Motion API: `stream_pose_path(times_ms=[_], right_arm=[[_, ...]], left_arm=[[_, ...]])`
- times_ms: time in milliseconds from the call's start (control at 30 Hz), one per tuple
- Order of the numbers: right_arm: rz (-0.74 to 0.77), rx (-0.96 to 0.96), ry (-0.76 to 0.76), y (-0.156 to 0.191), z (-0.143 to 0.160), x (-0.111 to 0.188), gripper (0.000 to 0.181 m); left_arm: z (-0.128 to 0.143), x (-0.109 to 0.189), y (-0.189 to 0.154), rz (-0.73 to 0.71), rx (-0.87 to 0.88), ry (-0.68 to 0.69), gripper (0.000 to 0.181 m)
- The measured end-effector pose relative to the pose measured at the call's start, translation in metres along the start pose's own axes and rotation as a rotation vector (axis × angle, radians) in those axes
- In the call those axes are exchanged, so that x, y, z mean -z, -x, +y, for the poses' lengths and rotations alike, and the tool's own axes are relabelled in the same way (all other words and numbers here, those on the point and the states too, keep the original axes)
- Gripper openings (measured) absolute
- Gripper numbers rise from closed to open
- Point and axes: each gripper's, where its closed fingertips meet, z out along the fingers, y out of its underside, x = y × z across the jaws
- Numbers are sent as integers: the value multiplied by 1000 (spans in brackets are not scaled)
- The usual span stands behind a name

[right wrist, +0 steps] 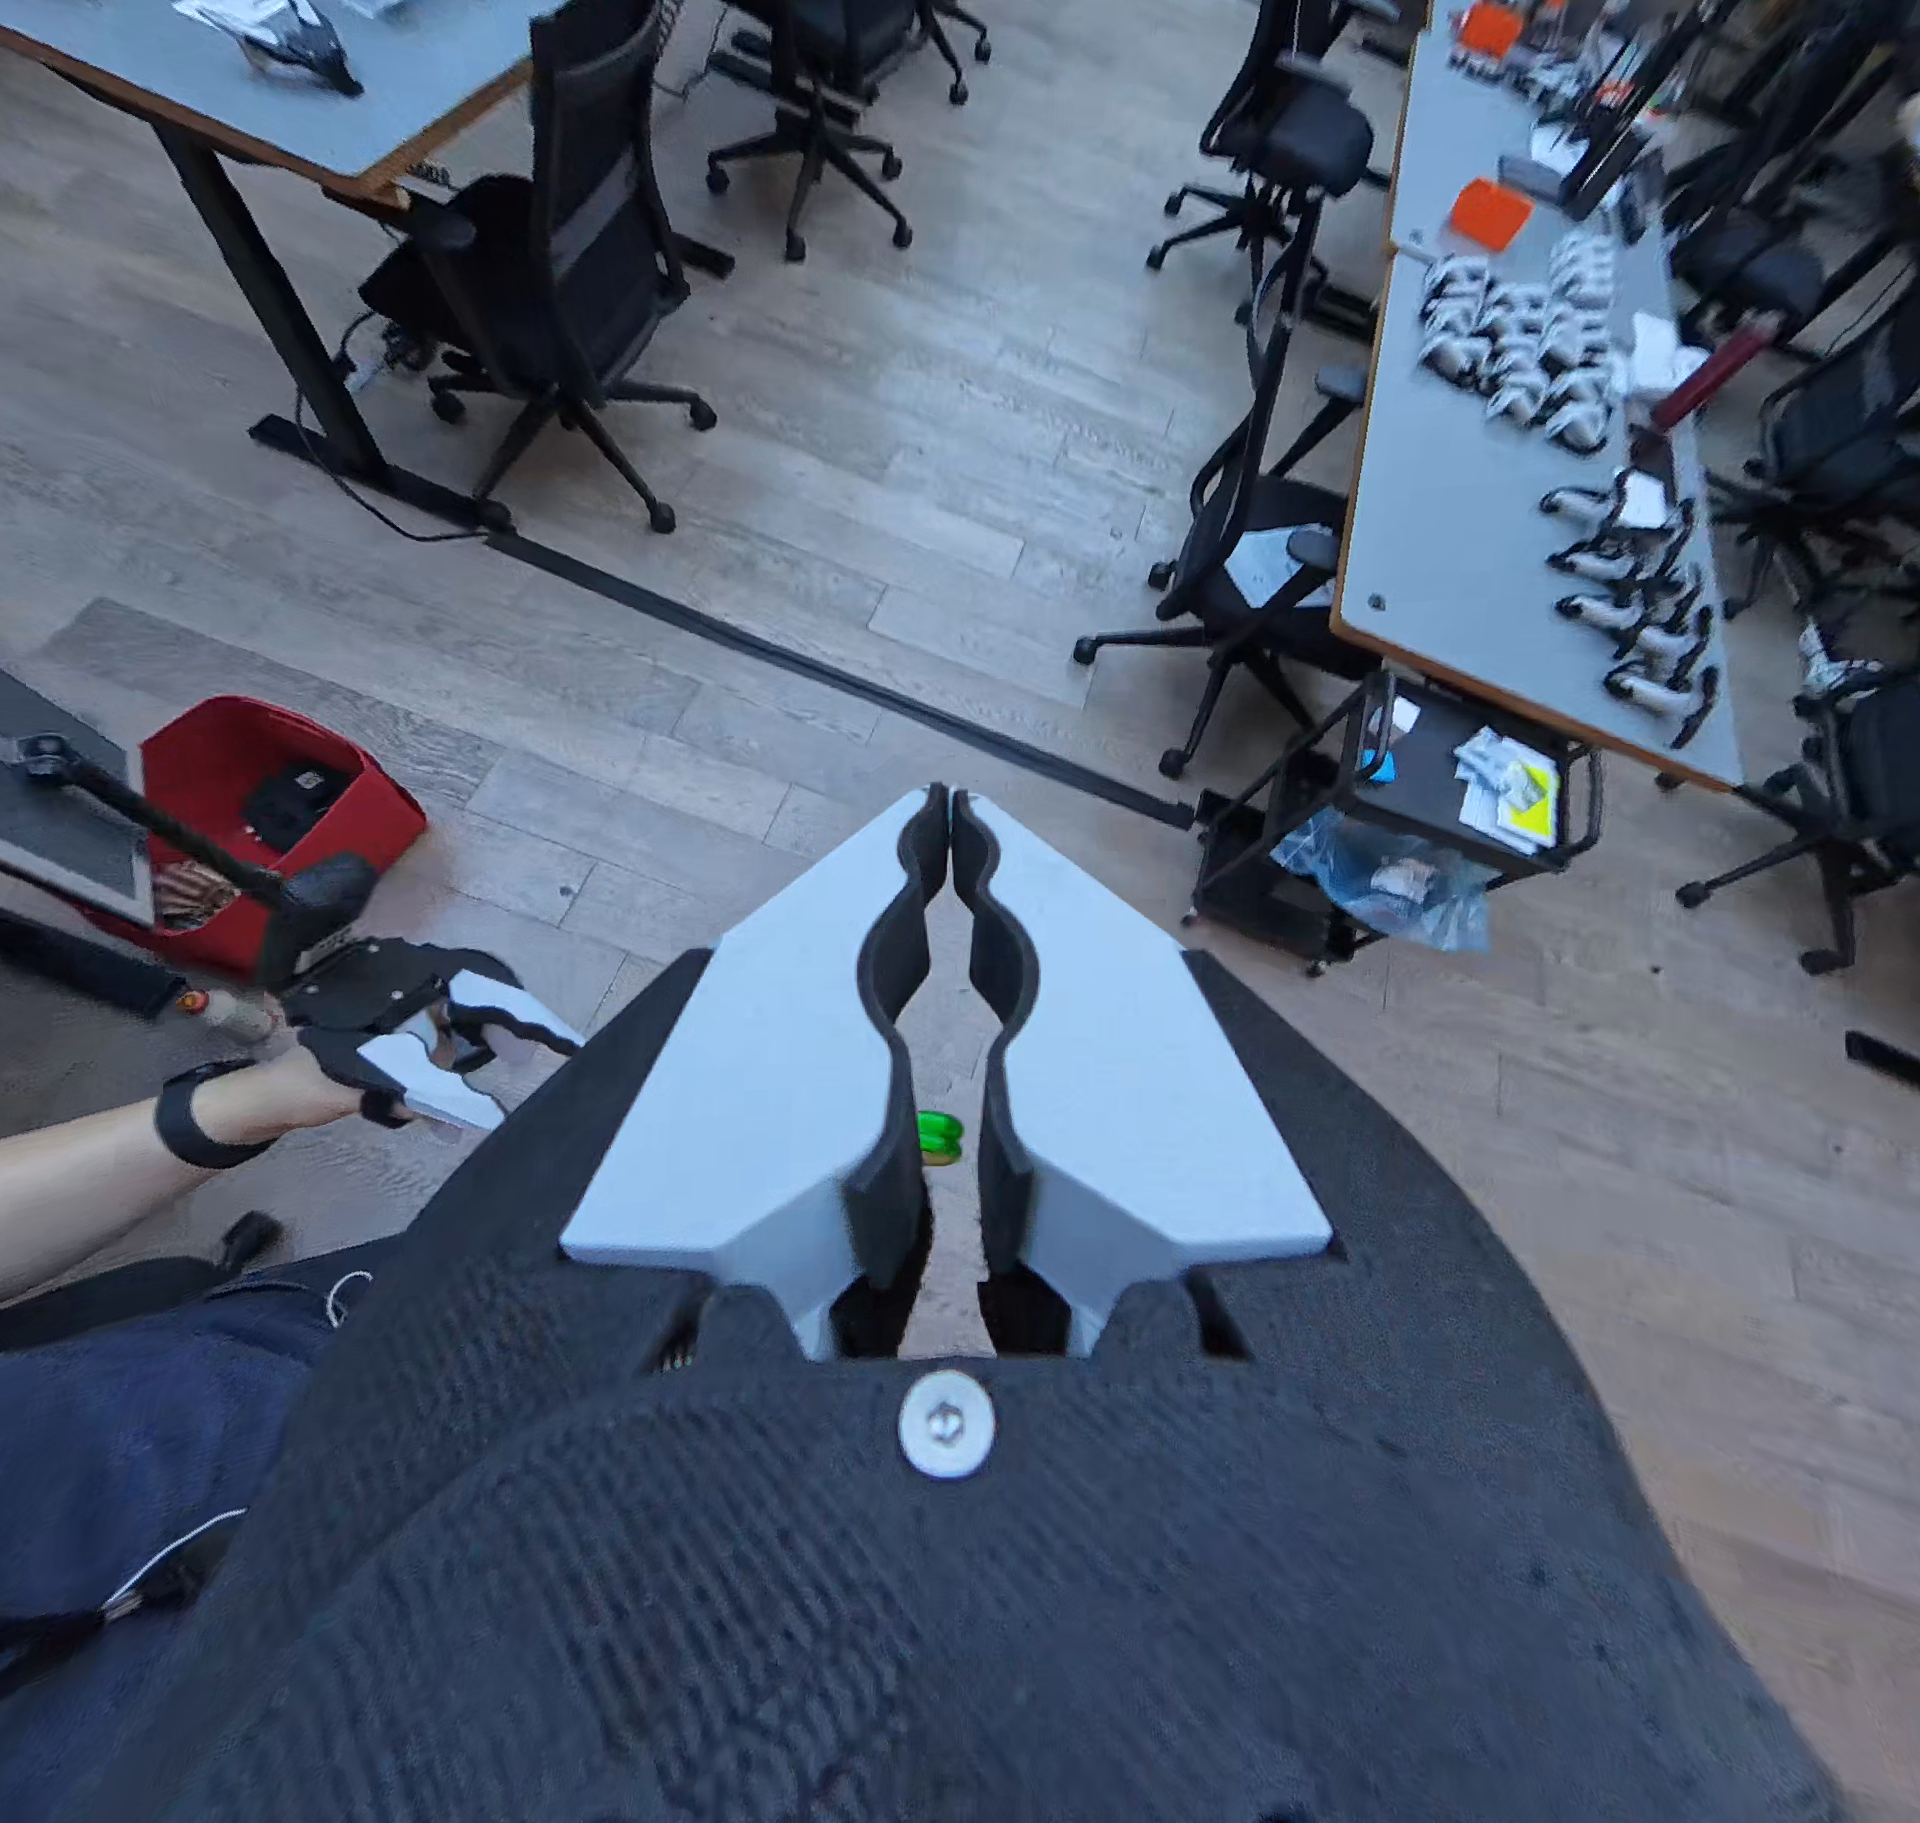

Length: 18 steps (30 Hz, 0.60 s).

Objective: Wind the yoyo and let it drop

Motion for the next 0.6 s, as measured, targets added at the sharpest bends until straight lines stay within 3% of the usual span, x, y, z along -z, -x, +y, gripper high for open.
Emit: stream_pose_path(times_ms=[200, 333, 433, 467, 533, 600], right_arm=[[-98, -109, 184, -14, 105, -103, 0], [-178, -147, 287, 3, 180, -157, 0], [-217, -124, 201, 23, 173, -164, 0], [-214, -100, 150, 28, 160, -160, 0], [-221, -55, 55, 41, 130, -151, 0], [-268, -30, 23, 59, 109, -147, 0]], left_arm=[[11, -25, 33, -42, -6, 51, 64], [5, -67, 67, -105, -38, 33, 87], [-50, -101, 76, -161, -123, -96, 109], [-82, -110, 77, -201, -170, -165, 121], [-153, -114, 70, -277, -298, -313, 128], [-208, -109, 59, -327, -393, -429, 126]])
